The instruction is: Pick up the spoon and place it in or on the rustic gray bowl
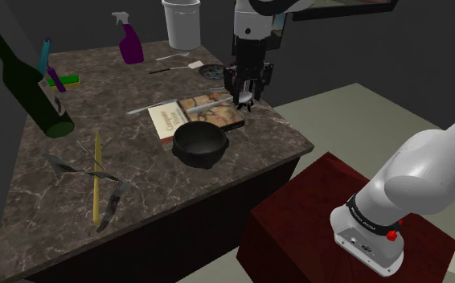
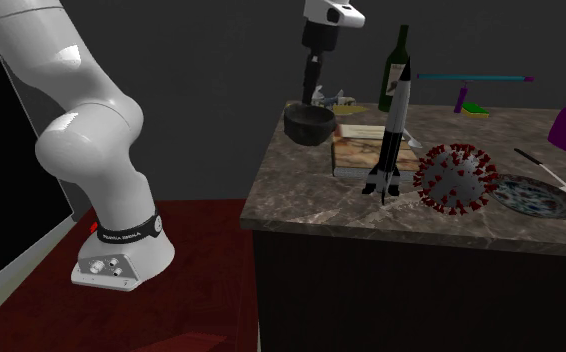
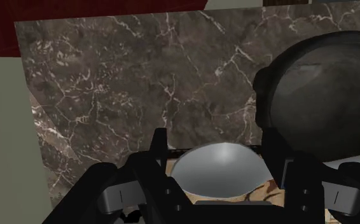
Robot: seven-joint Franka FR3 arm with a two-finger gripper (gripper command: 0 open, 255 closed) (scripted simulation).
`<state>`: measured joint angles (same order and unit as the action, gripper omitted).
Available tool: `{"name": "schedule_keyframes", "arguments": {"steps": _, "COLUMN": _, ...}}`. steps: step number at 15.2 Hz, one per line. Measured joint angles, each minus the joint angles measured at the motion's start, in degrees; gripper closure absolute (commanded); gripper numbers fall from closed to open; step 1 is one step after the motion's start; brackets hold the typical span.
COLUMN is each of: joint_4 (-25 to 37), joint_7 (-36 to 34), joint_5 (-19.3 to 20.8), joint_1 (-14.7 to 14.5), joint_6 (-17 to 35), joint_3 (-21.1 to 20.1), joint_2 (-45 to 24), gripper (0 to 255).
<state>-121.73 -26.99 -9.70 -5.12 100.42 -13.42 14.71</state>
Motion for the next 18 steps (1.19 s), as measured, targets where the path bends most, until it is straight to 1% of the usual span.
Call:
{"name": "schedule_keyframes", "arguments": {"steps": 5, "joint_4": 4.65, "joint_7": -7.34, "joint_5": -0.76, "joint_1": -2.80, "joint_6": 0.38, "joint_3": -4.60, "joint_2": -4.06, "gripper": 255}}
{"name": "schedule_keyframes", "arguments": {"steps": 7, "joint_4": 5.89, "joint_7": -9.22, "joint_5": -0.74, "joint_1": -3.48, "joint_6": 0.61, "joint_3": -5.71, "joint_2": -5.32, "gripper": 255}}
{"name": "schedule_keyframes", "arguments": {"steps": 18, "joint_4": -0.22, "joint_7": -9.18, "joint_5": -0.77, "joint_1": -3.87, "joint_6": 8.54, "joint_3": -6.49, "joint_2": -7.15, "gripper": 255}}
